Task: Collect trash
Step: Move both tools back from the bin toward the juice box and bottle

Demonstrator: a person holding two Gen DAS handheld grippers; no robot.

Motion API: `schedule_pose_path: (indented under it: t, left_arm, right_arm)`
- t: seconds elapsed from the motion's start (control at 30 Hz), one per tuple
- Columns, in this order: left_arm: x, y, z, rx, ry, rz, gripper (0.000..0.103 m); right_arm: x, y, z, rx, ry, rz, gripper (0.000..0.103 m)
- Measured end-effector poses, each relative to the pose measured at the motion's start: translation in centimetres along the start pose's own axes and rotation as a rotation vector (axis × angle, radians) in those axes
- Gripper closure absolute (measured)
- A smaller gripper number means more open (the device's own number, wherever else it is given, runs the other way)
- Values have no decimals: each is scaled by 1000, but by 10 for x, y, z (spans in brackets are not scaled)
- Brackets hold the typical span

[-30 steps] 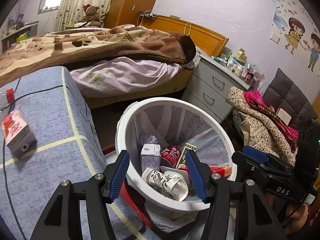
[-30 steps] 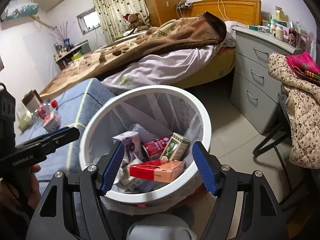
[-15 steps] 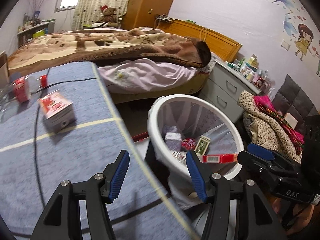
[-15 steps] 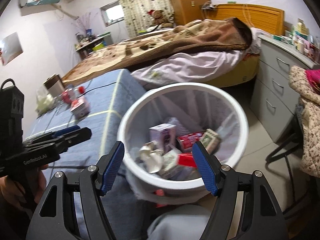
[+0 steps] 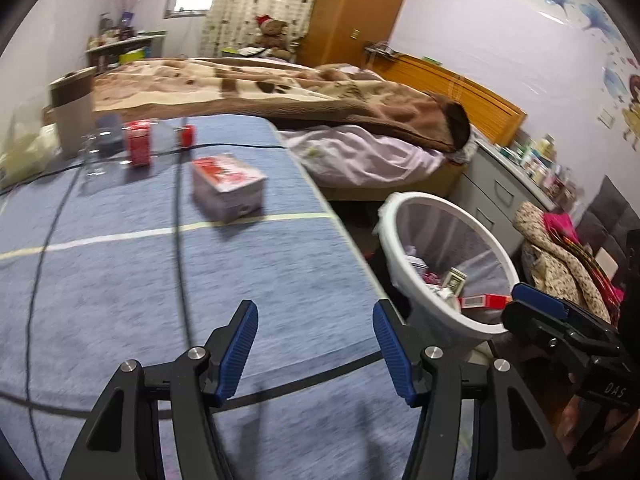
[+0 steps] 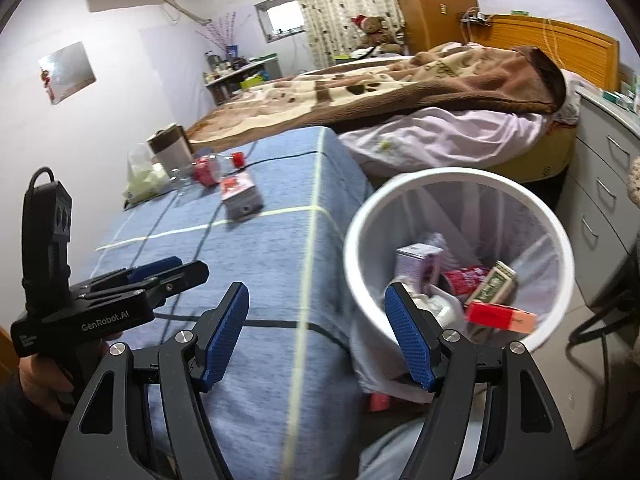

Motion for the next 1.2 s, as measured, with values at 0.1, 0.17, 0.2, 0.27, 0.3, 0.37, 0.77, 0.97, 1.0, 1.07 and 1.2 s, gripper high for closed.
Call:
schedule_pose_path:
  t: [0.1, 0.17, 0.2, 0.27, 0.3, 0.37, 0.77, 0.97, 1.0, 1.07, 1.2]
  left_arm:
    - [12, -1, 18, 28, 25, -27, 37]
    - [19, 0, 29, 40, 42, -41, 36]
    - [22, 0, 35, 44, 54, -50, 36]
    - [28, 0, 45, 51, 76, -59, 36]
    - [30, -1, 51, 56, 86, -60, 36]
    - [34, -1, 60, 70, 102, -62, 36]
    - [50, -5, 97, 139, 126, -75, 36]
    - [49, 2, 115, 132, 163, -63, 36]
    - [49, 5, 119, 132, 169, -63, 36]
    - [48, 12, 126, 125, 182, -60, 36]
    - [42, 24, 138, 109, 193, -49, 36]
  right_arm:
    - [-3, 2, 11, 21, 16, 1, 25]
    - [-4, 2, 20, 36, 31, 4, 25]
    - [-5, 3, 24, 42, 41, 9, 25]
    - [-7, 3, 34, 58, 53, 20, 25]
    - [-8, 3, 37, 67, 49, 23, 25]
    - [-11, 3, 42, 80, 46, 36, 25]
    - [-31, 6, 66, 135, 66, 74, 25]
    - [-50, 17, 81, 168, 87, 89, 25]
    - [-53, 19, 83, 175, 88, 92, 25]
    - [-61, 25, 87, 194, 92, 93, 25]
    - [-80, 32, 89, 209, 79, 113, 25]
Point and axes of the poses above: each gripper's, at about its wrist camera, not at the fingertips, and x roughly against the way its jaws point, z to its left, y to its top, the point moved 9 cm from there along -x, roughly the way its jaws point, and after that the axes turned 2 degrees about x, right-handed, at the moved point
